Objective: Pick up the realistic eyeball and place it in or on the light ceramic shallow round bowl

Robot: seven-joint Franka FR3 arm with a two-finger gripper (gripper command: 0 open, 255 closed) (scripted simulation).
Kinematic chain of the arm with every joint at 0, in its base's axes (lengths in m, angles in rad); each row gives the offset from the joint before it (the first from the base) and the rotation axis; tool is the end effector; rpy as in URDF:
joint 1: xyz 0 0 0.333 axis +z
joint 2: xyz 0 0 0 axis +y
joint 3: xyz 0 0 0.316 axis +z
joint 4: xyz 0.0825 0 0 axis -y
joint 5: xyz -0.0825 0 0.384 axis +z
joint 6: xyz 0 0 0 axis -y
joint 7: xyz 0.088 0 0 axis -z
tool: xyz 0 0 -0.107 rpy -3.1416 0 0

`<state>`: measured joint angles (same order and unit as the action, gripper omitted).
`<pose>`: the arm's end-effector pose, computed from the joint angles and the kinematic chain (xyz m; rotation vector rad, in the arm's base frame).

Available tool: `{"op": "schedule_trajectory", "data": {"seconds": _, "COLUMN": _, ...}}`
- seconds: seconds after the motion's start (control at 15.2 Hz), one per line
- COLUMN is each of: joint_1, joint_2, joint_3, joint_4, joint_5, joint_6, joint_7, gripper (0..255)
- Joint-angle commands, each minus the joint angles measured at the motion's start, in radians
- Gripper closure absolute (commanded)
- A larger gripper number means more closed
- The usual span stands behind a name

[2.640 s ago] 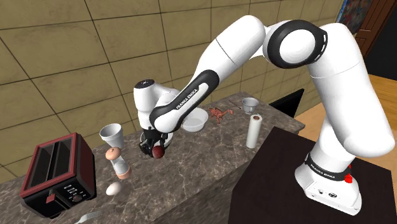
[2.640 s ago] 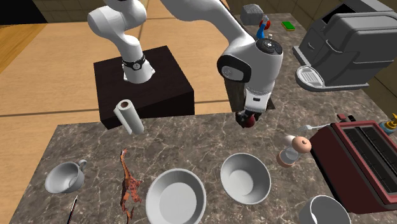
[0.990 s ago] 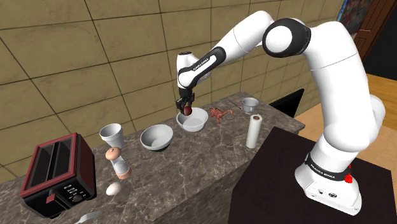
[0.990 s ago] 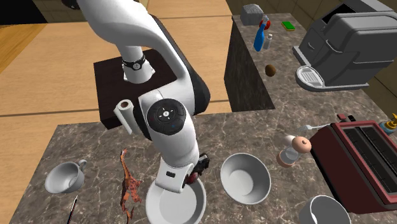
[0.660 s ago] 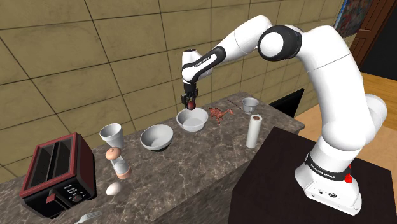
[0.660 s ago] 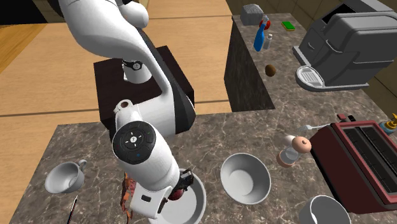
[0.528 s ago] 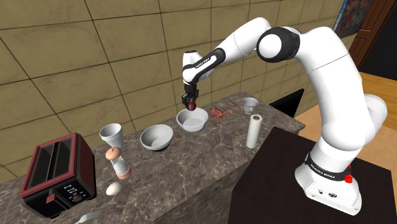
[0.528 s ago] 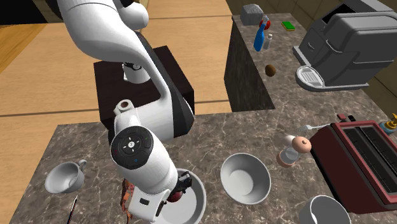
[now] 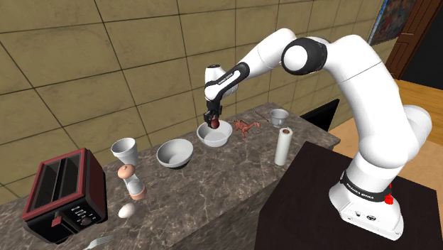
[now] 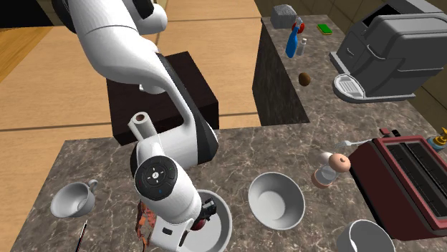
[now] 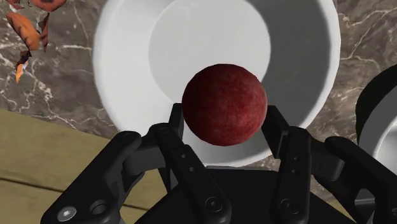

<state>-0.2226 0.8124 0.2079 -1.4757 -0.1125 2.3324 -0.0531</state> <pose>0.7230 -0.0395 0.2063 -3.0766 -0.0702 -0.0999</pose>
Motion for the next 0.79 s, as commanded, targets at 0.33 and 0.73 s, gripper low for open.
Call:
{"op": "schedule_trajectory", "data": {"seconds": 0.33, "joint_1": 0.003, "joint_2": 0.032, "joint_3": -0.005, "joint_4": 0.003, "joint_5": -0.004, "joint_6": 0.030, "joint_7": 0.000, "gripper": 255}}
{"op": "schedule_trajectory", "data": {"seconds": 0.73, "joint_1": 0.003, "joint_2": 0.032, "joint_3": -0.005, "joint_4": 0.003, "joint_5": -0.004, "joint_6": 0.030, "joint_7": 0.000, "gripper": 0}}
